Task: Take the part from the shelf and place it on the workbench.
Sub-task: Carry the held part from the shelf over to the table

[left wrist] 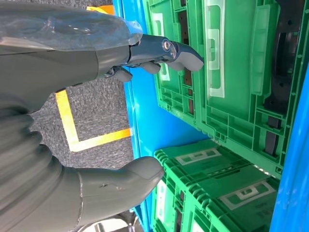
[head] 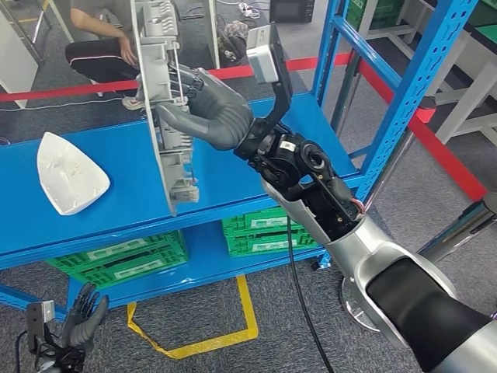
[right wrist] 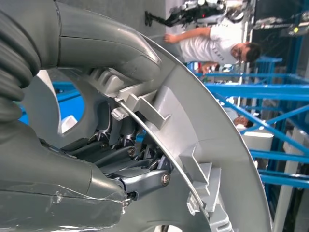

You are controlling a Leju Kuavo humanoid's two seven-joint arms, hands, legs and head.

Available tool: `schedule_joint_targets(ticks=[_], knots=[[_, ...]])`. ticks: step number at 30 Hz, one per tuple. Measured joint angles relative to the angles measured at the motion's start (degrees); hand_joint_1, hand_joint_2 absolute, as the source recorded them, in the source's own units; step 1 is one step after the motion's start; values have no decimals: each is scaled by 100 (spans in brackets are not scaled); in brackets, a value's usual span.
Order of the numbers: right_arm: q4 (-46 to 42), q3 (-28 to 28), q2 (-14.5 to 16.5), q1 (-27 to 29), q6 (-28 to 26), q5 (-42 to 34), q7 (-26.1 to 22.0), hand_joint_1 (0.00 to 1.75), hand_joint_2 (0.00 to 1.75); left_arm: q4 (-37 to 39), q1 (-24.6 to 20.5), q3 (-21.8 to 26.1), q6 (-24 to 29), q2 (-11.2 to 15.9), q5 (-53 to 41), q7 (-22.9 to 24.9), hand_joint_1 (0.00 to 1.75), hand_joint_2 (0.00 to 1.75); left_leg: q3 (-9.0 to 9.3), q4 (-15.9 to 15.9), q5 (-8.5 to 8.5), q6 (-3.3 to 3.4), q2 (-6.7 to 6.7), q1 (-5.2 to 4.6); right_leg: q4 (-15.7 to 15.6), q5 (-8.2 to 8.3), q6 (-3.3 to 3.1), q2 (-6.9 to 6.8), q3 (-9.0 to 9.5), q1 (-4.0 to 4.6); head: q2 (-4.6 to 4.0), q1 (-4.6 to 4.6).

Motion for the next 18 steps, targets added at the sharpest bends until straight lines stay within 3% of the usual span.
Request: schedule_joint_targets(ticks=[18], knots=[[195, 2, 48, -6, 199, -40, 31, 175, 175, 0, 2, -133, -13, 19, 7, 19, 0, 175, 0, 0, 0, 0, 0, 0, 0, 0, 0, 0, -1, 0, 0, -1]])
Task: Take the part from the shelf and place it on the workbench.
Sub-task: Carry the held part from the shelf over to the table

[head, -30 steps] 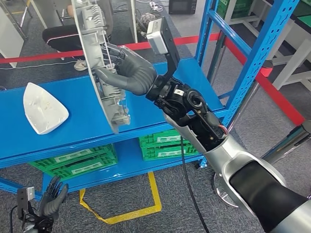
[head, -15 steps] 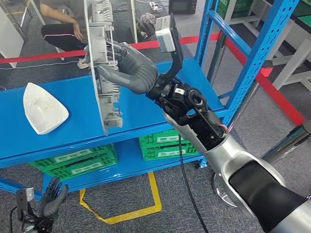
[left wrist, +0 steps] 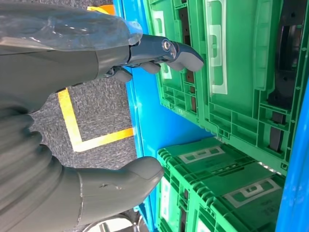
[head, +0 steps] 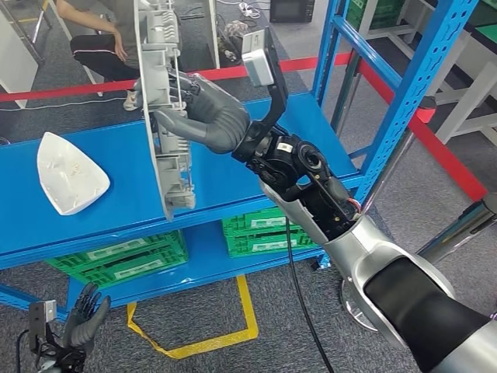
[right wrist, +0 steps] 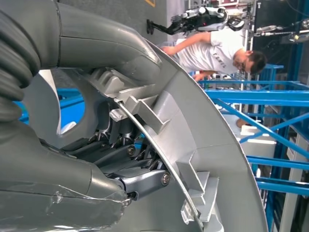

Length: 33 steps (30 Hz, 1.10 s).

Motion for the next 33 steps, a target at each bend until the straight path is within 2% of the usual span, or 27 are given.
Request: schedule_joint_targets(ticks=[19, 25, 28, 30, 31, 33], knots=[[112, 0, 0, 0, 4, -2, 56, 175, 175, 0, -2, -66, 25, 1, 0, 51, 0, 175, -1, 5, -2, 1, 0, -2, -3, 1, 1, 0, 0, -2, 0, -1], [146, 4, 0, 0, 15, -2, 60, 175, 175, 0, -3, -119, 65, 17, 5, 63, 0, 175, -23, 46, -23, 32, 0, -15, -9, 8, 21, -1, -1, -19, 0, -15], [170, 5, -1, -11, 16, -1, 46, 175, 175, -1, -9, -157, 66, 28, 9, 64, 0, 175, -15, 14, -5, 74, 6, 2, -23, 13, 61, -3, 0, -22, 0, -15], [192, 5, -2, -35, 16, 5, 34, 175, 175, -8, -19, -185, 66, 30, 11, 65, 0, 175, 22, -63, 34, 111, 23, 44, 182, -115, 101, -7, -100, -18, 0, 17], [203, 5, -2, -47, 19, 12, 29, 175, 175, -11, -24, -202, 66, 29, 12, 66, 0, 175, 39, -92, 47, 123, 33, 65, 473, -262, 118, -9, -239, -20, 0, 47], [229, 5, -2, -54, 25, 28, 16, 175, 175, -13, -28, -234, 66, 27, 15, 70, 0, 175, 46, -97, 41, 131, 39, 64, 1274, -580, 141, -9, -641, -34, 0, 97]])
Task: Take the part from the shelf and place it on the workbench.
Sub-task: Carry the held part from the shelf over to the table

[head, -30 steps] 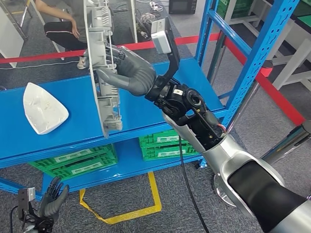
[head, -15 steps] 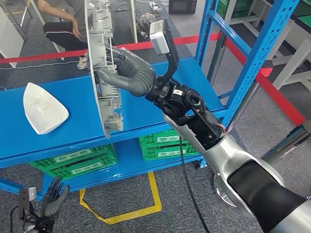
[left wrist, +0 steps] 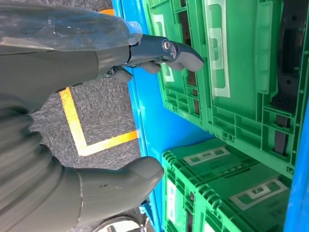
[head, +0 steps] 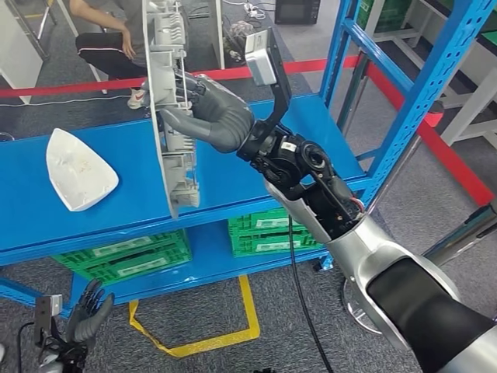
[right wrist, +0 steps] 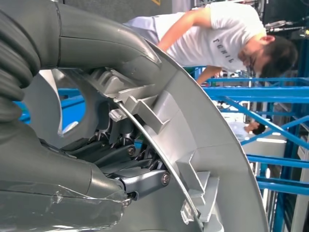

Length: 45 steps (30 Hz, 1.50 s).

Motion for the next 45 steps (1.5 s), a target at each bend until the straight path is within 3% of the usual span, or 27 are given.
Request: schedule_joint_targets(ticks=[1, 2, 3, 5, 6, 7, 11, 13, 15, 17, 18, 19, 21, 22, 24, 27, 28, 31, 32, 33, 34, 36, 37, 38, 42, 43, 45], knots=[[16, 1, 0, 13, 2, 10, -7, 175, 175, 0, 3, -9, 1, -2, 4, 4, 0, 175, 5, 2, -8, -3, -1, 4, 284, -54, 9, 0, -162, -9, 0, 17], [32, 1, -1, 28, 2, 26, -12, 175, 175, 0, 8, -13, 1, -3, 8, 8, 0, 175, 15, 7, -21, -14, -5, 12, 364, 6, 17, -1, -234, -20, 0, 30], [48, 2, -1, 42, 2, 43, -15, 175, 175, 0, 12, -15, 2, -7, 12, 11, 0, 175, 29, 19, -41, -36, -13, 25, 200, 181, 22, -4, -192, -34, 0, 45], [72, 4, -1, 53, 2, 69, -28, 175, 175, 0, 17, -17, 4, -11, 19, 13, 0, 175, 58, 66, -110, -107, -31, 47, -524, 619, 38, -12, 98, -58, 0, 84], [82, 4, -1, 46, 2, 72, -40, 175, 175, -1, 14, -18, 7, -13, 23, 13, 0, 175, 54, 103, -145, -147, -38, 43, -843, 728, 31, -10, 232, -60, 0, 100], [90, 4, -2, 42, 2, 72, -54, 175, 175, -1, 9, -18, 10, -11, 27, 13, 0, 175, 34, 130, -164, -188, -42, 37, -1021, 755, 6, -2, 302, -54, 0, 107], [124, 3, -2, 54, -3, 75, -83, 175, 175, -2, 6, -20, 19, -11, 37, 12, 0, 175, -45, 223, -225, -314, -40, 45, -1077, 673, -164, 45, 313, -35, 0, 59], [130, 5, 0, 49, 2, 89, -102, 175, 175, -2, -3, -20, 21, -10, 45, 10, 0, 175, -285, 686, -449, -346, -51, 48, -1092, 665, -228, 48, 332, -42, 0, -16], [141, 8, 0, 49, 5, 111, -121, 175, 175, -2, 5, -20, 29, -7, 55, 8, 0, 175, -773, 1529, -745, -350, -68, 37, -1092, 653, -269, 49, 334, -15, 0, -98], [169, 15, 0, 57, 9, 136, -133, 175, 175, -2, 33, -20, 38, 0, 62, 9, 0, 175, -1118, 1983, -758, -317, -81, 19, -1092, 641, -299, 56, 344, 27, 0, -132], [185, 20, 0, 60, 11, 155, -142, 175, 175, -2, 42, -20, 40, 3, 63, 9, 0, 175, -1124, 1869, -601, -276, -83, 3, -1092, 636, -311, 60, 354, 48, 0, -140], [198, 24, 1, 58, 14, 173, -155, 175, 175, -2, 43, -20, 42, 8, 63, 9, 0, 175, -1016, 1538, -364, -219, -84, -25, -1093, 632, -319, 66, 367, 68, 0, -147], [212, 26, 5, 45, 24, 196, -183, 175, 175, -2, 27, -20, 45, 32, 63, 9, 0, 175, -681, 705, 43, -78, -69, -103, -1095, 623, -323, 72, 382, 103, 0, -154], [215, 26, 8, 36, 28, 198, -193, 175, 175, -2, 16, -21, 45, 46, 63, 8, 0, 175, -561, 425, 143, -34, -56, -138, -1096, 619, -316, 71, 382, 114, 0, -150], [232, 25, 9, 26, 34, 210, -200, 175, 175, -2, 6, -23, 46, 64, 63, 7, 0, 175, -487, 255, 165, -11, -45, -175, -1100, 611, -282, 57, 378, 118, 0, -143], [252, 21, 9, 18, 38, 261, -196, 175, 175, -2, 7, -34, 46, 60, 63, 7, 0, 175, -427, 148, 210, -11, -72, -123, -987, 507, -196, 30, 341, 123, 0, -127], [259, 20, 9, 5, 44, 274, -195, 175, 175, -2, 5, -42, 46, 55, 63, 8, 0, 175, -403, 110, 225, -6, -76, -98, -777, 370, -161, 28, 255, 126, 0, -106], [290, 22, 9, -15, 71, 297, -190, 175, 175, -2, 5, -60, 46, 45, 66, 12, 0, 175, -388, 99, 225, 8, -87, -81, 331, -165, -83, 22, -232, 82, 0, -40], [301, 22, 9, -3, 81, 301, -186, 175, 175, -2, 11, -61, 46, 44, 67, 13, 0, 175, -387, 104, 222, 4, -95, -72, 544, -209, -67, 21, -329, 63, 0, -26], [311, 24, 9, 8, 91, 301, -181, 175, 175, -2, 16, -61, 48, 44, 68, 14, 0, 175, -384, 113, 216, -4, -107, -59, 534, -137, -51, 19, -319, 42, 0, -12], [319, 25, 9, 17, 98, 300, -178, 175, 175, -2, 20, -61, 49, 44, 70, 14, 0, 175, -382, 130, 205, -21, -123, -43, 286, 37, -35, 19, -195, 21, 0, 3], [329, 27, 9, 12, 108, 299, -176, 175, 175, -2, 21, -61, 51, 44, 77, 15, 0, 175, -393, 190, 166, -80, -159, -29, -504, 414, -8, 40, 199, -16, 0, 45], [331, 28, 15, 0, 113, 298, -178, 175, 175, -2, 19, -61, 51, 45, 80, 14, 0, 175, -412, 226, 151, -114, -173, -36, -805, 502, -22, 55, 343, -27, 0, 62], [333, 28, 21, -10, 117, 297, -180, 175, 175, -2, 18, -61, 52, 45, 83, 14, 0, 175, -429, 248, 146, -149, -184, -43, -968, 523, -46, 69, 417, -27, 0, 65], [354, 30, 50, -23, 140, 296, -190, 175, 175, -2, 29, -63, 55, 59, 90, 4, 0, 175, -482, 339, 85, -252, -192, -20, -1055, 511, -208, 59, 463, -16, 0, 15], [356, 31, 61, -31, 148, 297, -194, 175, 175, -2, 29, -64, 55, 65, 93, 1, 0, 175, -575, 543, -32, -276, -187, -17, -1067, 520, -238, 51, 474, -28, 0, -18], [366, 30, 78, -45, 157, 299, -203, 175, 175, -2, 31, -64, 57, 76, 102, -5, 0, 175, -935, 1283, -376, -315, -177, -14, -1075, 521, -272, 35, 477, -27, 0, -100]])
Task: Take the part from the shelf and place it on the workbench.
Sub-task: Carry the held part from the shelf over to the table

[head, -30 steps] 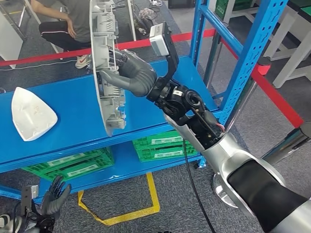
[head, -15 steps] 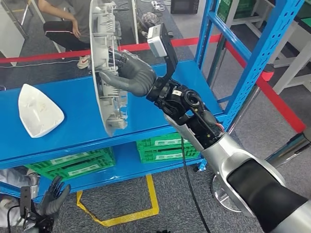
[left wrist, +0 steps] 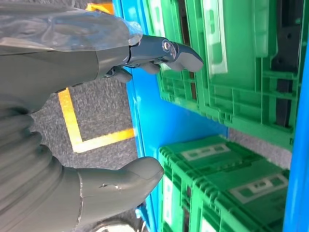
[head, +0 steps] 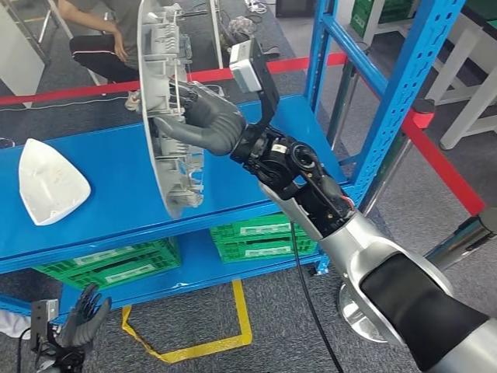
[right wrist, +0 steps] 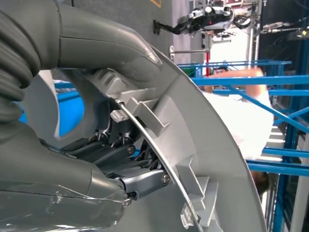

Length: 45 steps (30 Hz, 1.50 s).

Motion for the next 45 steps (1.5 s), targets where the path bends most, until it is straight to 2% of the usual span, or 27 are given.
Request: schedule_joint_targets(ticks=[2, 3, 4, 6, 8, 10, 12, 14, 16, 17, 18, 19, 21, 23, 24, 26, 28, 29, 31, 32, 33, 34, 37, 39, 41, 43, 45], knots=[[26, 3, 9, 2, 4, 9, -2, 175, 175, 0, 18, 0, 2, 4, 7, -3, 0, 175, -354, 649, -185, -6, 1, 0, 0, -6, -15, -20, 2, 20, 0, -41], [42, 5, 11, 7, 5, 14, -2, 175, 175, 0, 27, 0, 2, 4, 7, -4, 0, 175, -391, 673, -123, 10, 1, -3, 0, -12, -21, -30, 7, 31, 0, -47], [54, 8, 15, 11, 7, 18, -2, 175, 175, 0, 33, 0, 2, 5, 9, -4, 0, 175, -313, 467, 33, 38, 4, -9, 0, -17, -25, -40, 16, 42, 0, -51], [67, 8, 27, 9, 7, 26, -7, 175, 175, 0, 30, 0, 2, 11, 12, -6, 0, 175, 81, -375, 423, 126, 68, -50, 0, -34, -20, -63, 39, 64, 0, -55], [70, 6, 39, -3, 7, 55, -19, 175, 175, 0, 17, 0, 2, 14, 15, -9, 0, 175, 355, -946, 603, 188, 145, -110, -3, -53, 8, -86, 49, 88, 0, -57], [77, 5, 42, -5, 7, 85, -26, 175, 175, 0, 11, 0, 2, 15, 19, -14, 0, 175, 395, -1040, 608, 209, 130, -137, -19, -68, 52, -126, 61, 100, 0, -55], [84, 4, 42, -1, 7, 90, -25, 175, 175, -1, 15, 0, 2, 14, 21, -18, 0, 175, 430, -1090, 622, 242, 83, -99, 39, -148, 106, -146, 47, 103, 0, -37], [93, 2, 42, -8, 8, 85, -29, 175, 175, -2, 18, 0, 2, 11, 21, -20, 0, 175, 472, -1135, 638, 281, 42, -59, 503, -431, 148, -108, -145, 104, 0, 13], [109, 2, 42, 0, 8, 84, -34, 175, 175, -2, 24, 0, 2, 8, 21, -21, 0, 175, 482, -1136, 635, 301, -6, -58, 1333, -792, 172, -75, -514, 96, 0, 64], [120, 2, 42, 15, 7, 84, -34, 175, 175, -2, 31, 0, 2, 7, 21, -21, 0, 175, 485, -1135, 633, 304, -35, -57, 1639, -875, 182, -71, -664, 93, 0, 82], [133, 3, 42, 29, 7, 84, -33, 175, 175, -1, 38, 0, 2, 6, 21, -20, 0, 175, 488, -1131, 631, 303, -67, -56, 1745, -851, 189, -70, -729, 89, 0, 100], [145, 4, 42, 38, 7, 84, -32, 175, 175, -1, 43, 0, 2, 4, 20, -20, 0, 175, 492, -1124, 628, 299, -105, -55, 1604, -712, 191, -67, -678, 83, 0, 117], [160, 5, 42, 35, 7, 84, -31, 175, 175, -1, 47, 0, 2, -1, 20, -19, 0, 175, 495, -1098, 611, 275, -185, -53, 813, -279, 178, 13, -332, 57, 0, 156], [165, 4, 43, 19, 4, 93, -42, 175, 175, -2, 41, 0, 2, -5, 20, -19, 0, 175, 460, -1059, 604, 224, -256, -62, 146, -61, 155, 140, -9, 35, 0, 160], [172, 4, 44, 17, -4, 102, -48, 175, 175, -2, 42, 0, 2, -5, 20, -20, 0, 175, 436, -1052, 612, 193, -286, -61, 31, -60, 138, 178, 51, 38, 0, 154], [187, 4, 48, 23, -24, 118, -57, 175, 175, -1, 58, -1, 2, -3, 19, -20, 0, 175, 406, -1058, 633, 129, -329, -46, -14, -54, 81, 139, 79, 45, 0, 146], [197, 4, 56, 24, -35, 122, -66, 175, 175, -2, 66, -2, 2, -2, 19, -20, 0, 175, 324, -888, 521, 72, -226, -43, -57, -22, 14, 71, 102, 25, 0, 117], [197, 3, 61, 20, -36, 129, -72, 175, 175, -2, 59, -2, 3, 0, 19, -20, 0, 175, 202, -628, 378, 42, -142, -41, -74, -11, -10, 33, 110, 12, 0, 79], [203, 2, 62, 18, -37, 158, -78, 175, 175, -2, 51, -2, 4, -2, 20, -19, 0, 175, -185, 183, 12, -19, -27, -26, -79, -12, -32, -43, 108, 14, 0, 1], [207, 2, 62, 27, -37, 173, -77, 175, 175, -1, 57, -2, 5, -4, 20, -17, 0, 175, -357, 528, -101, -41, -13, -16, -79, -15, -35, -81, 107, 14, 0, -19], [213, 2, 62, 37, -37, 186, -75, 175, 175, -1, 65, -2, 5, -6, 20, -15, 0, 175, -436, 677, -112, -52, -5, -8, -78, -18, -36, -120, 106, 15, 0, -32], [217, 2, 62, 46, -37, 191, -73, 175, 175, 0, 71, -2, 6, -8, 20, -14, 0, 175, -408, 613, -29, -55, 1, -1, -78, -21, -34, -154, 107, 14, 0, -44], [221, 1, 66, 33, -37, 196, -69, 175, 175, -2, 47, -2, 8, -7, 20, -12, 0, 175, 199, -565, 490, 0, 148, -26, -75, -43, 2, -249, 118, 31, 0, -69], [227, -1, 69, 9, -41, 196, -67, 175, 175, -2, 28, -2, 10, -8, 21, -10, 0, 175, 436, -1048, 616, 74, 225, -69, -79, -62, 55, -305, 123, 62, 0, -60], [237, -1, 71, -2, -45, 197, -60, 175, 175, -2, 28, -2, 11, -9, 21, -6, 0, 175, 441, -1095, 610, 141, 158, -84, -99, -76, 118, -368, 143, 76, 0, -39], [240, -1, 71, -1, -45, 197, -51, 175, 175, -2, 33, -2, 12, -11, 21, -3, 0, 175, 467, -1128, 623, 200, 88, -60, 6, -182, 176, -326, 100, 61, 0, -27], [243, -5, 70, 0, -44, 196, -49, 175, 175, -2, 27, -2, 11, -14, 22, -3, 0, 175, 496, -1152, 628, 257, 21, -40, 546, -483, 203, -180, -144, 45, 0, 16]])
